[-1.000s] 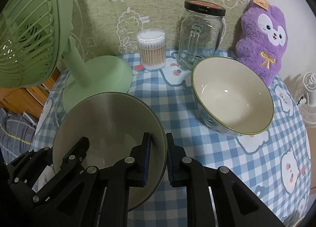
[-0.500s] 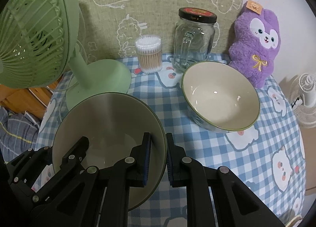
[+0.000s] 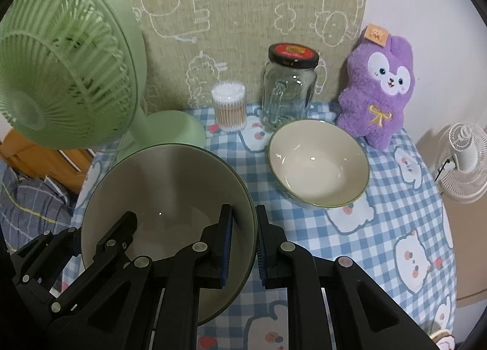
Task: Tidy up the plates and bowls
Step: 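Lift the floral bowl with both grippers and carry it toward the placed bowl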
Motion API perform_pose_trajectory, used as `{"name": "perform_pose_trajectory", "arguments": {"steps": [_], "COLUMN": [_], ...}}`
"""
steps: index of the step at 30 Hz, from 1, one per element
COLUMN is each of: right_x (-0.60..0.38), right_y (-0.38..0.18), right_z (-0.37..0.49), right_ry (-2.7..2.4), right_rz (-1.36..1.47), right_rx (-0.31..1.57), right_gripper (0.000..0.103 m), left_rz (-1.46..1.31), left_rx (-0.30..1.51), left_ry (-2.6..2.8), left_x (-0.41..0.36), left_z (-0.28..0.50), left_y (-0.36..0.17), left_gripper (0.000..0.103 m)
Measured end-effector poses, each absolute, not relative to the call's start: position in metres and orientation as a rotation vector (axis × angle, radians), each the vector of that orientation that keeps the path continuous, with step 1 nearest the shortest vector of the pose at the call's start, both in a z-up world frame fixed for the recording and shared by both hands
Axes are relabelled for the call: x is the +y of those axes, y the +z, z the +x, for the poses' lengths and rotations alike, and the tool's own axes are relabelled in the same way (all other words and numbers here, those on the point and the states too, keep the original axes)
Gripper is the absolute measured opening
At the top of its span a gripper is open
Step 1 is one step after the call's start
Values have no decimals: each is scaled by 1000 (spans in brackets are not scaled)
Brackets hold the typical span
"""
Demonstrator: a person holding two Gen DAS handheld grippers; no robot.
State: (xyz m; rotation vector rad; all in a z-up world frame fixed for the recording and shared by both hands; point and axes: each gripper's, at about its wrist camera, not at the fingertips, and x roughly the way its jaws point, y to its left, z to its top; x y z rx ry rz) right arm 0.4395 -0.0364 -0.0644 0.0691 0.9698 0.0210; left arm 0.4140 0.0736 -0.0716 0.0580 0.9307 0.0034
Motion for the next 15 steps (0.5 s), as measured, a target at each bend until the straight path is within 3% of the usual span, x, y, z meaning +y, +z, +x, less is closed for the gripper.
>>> {"name": "perform_pose_trajectory", "arguments": {"steps": [15], "right_x": [-54], "right_y": [-6], "right_z": [400], "right_ry": [31], "right_rz": [72], "right_rx": [908], "right_gripper": [17], "left_rz": [55], "left_rx": [874], "left_ry": [15], "left_x": [58], "left_z": [375], "left_y": [-16], "left_gripper": [17]}}
